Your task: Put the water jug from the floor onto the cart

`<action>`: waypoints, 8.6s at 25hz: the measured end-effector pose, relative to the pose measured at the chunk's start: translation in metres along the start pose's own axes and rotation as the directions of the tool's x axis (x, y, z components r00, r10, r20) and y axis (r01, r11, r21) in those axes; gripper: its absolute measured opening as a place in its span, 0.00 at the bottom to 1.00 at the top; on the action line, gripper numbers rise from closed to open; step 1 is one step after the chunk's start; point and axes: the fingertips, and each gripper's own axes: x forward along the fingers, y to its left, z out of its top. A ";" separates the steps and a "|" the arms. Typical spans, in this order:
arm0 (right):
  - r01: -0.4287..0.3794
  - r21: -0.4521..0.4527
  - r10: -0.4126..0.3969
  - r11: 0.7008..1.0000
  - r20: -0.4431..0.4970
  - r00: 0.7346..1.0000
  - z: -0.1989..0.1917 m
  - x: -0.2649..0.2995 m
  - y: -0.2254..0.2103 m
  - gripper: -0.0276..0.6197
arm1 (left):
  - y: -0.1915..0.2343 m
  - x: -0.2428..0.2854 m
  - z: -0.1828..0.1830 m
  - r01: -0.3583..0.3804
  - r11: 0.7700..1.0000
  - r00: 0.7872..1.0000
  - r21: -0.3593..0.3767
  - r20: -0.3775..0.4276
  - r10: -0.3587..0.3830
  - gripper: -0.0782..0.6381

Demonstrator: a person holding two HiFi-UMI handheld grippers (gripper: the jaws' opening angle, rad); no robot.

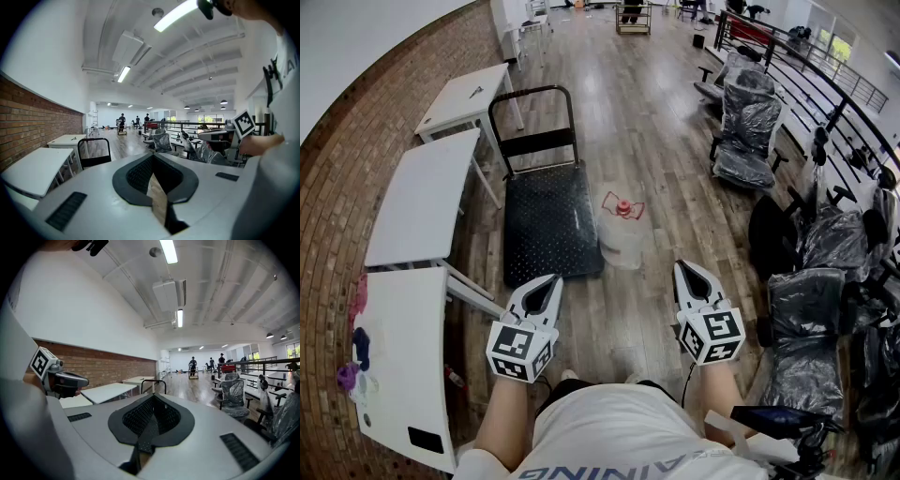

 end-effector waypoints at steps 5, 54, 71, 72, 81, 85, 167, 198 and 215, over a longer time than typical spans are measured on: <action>-0.015 0.000 0.015 1.000 -0.012 1.000 -0.014 -0.007 -0.027 0.05 | -0.031 0.010 -0.004 0.009 1.000 1.000 -0.011 0.000 -0.009 0.11; -0.039 -0.078 0.027 0.996 -0.153 0.988 -0.004 0.355 -0.046 0.05 | 0.269 0.230 -0.028 -0.036 0.981 0.996 -0.188 -0.083 0.020 0.11; -0.202 -0.025 0.189 0.979 -0.259 0.947 -0.051 0.472 -0.168 0.06 | 0.239 0.356 -0.012 -0.186 0.962 0.974 -0.201 -0.165 0.154 0.11; -0.200 -0.024 0.186 0.979 -0.277 0.943 -0.060 0.477 -0.172 0.07 | 0.238 0.359 -0.017 -0.187 0.960 0.973 -0.206 -0.176 0.152 0.11; -0.196 -0.015 0.168 0.980 -0.457 0.873 -0.185 0.520 -0.189 0.28 | 0.260 0.375 -0.077 -0.213 0.952 0.955 -0.221 -0.255 0.155 0.11; -0.228 -0.009 0.184 0.974 -0.560 0.808 -0.258 0.533 -0.187 0.39 | 0.267 0.378 -0.110 -0.243 0.941 0.938 -0.235 -0.305 0.166 0.11; -0.809 -0.160 0.510 0.565 -0.703 0.495 -0.237 0.613 0.220 0.51 | 0.388 0.102 -0.229 -0.708 0.602 0.706 -0.370 -0.403 0.583 0.11; -0.870 -0.161 0.524 0.466 -0.742 0.419 -0.338 0.633 0.383 0.51 | 0.384 0.018 -0.269 -0.756 0.480 0.652 -0.445 -0.451 0.609 0.11; -0.801 -0.205 0.701 0.563 -0.396 0.594 -0.122 0.536 0.345 0.51 | 0.414 0.041 -0.183 -0.599 0.656 0.797 -0.459 -0.261 0.545 0.11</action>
